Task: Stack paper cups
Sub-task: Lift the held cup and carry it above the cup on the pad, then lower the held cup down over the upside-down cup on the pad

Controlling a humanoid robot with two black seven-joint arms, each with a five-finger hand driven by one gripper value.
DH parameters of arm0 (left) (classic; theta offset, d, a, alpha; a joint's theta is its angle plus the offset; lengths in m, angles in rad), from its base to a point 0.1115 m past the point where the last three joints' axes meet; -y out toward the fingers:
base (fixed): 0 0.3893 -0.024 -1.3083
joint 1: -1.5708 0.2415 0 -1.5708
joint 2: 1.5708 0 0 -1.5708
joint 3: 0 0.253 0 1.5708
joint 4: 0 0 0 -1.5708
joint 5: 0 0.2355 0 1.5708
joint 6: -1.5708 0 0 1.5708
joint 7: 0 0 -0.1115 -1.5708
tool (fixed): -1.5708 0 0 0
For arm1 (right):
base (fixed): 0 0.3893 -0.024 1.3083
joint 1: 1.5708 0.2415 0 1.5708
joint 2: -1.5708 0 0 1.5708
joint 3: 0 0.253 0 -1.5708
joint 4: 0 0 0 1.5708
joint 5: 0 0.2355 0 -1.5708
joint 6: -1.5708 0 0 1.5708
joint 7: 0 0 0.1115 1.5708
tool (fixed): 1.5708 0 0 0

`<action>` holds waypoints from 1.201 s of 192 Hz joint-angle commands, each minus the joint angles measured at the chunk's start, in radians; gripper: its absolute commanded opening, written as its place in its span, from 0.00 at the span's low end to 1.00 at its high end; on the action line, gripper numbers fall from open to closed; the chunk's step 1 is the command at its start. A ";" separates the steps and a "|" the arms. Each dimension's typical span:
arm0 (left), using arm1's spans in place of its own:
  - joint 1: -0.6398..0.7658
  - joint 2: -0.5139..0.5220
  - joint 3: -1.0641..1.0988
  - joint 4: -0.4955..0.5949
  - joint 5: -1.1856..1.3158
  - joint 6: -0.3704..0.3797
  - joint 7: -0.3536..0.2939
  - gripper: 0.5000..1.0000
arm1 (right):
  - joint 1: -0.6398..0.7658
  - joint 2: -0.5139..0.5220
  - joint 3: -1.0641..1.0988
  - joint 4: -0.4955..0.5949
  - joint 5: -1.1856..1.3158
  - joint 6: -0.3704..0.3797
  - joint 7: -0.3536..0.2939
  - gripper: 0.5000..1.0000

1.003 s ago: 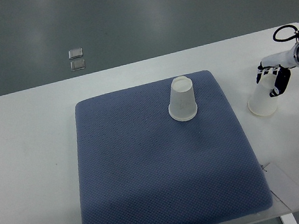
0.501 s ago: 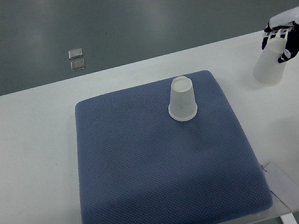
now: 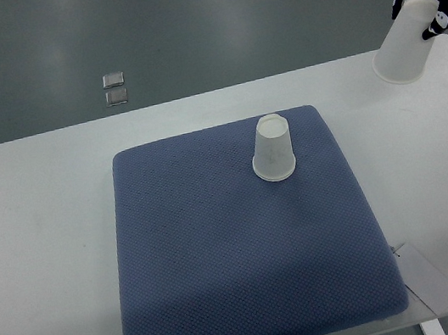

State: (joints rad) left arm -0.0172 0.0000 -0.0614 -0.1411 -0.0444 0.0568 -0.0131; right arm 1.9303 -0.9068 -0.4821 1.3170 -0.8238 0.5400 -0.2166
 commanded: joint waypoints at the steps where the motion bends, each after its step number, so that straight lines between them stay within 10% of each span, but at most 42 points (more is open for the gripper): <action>1: 0.000 0.000 0.000 0.000 0.000 0.000 -0.001 1.00 | 0.016 0.017 0.000 0.001 0.015 -0.002 -0.001 0.42; 230: 0.000 0.000 0.000 0.000 0.000 0.000 0.001 1.00 | -0.007 0.476 0.030 -0.111 0.117 -0.058 -0.001 0.43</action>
State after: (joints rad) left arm -0.0170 0.0000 -0.0614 -0.1411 -0.0441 0.0567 -0.0131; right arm 1.9470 -0.4598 -0.4803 1.2213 -0.7072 0.4851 -0.2179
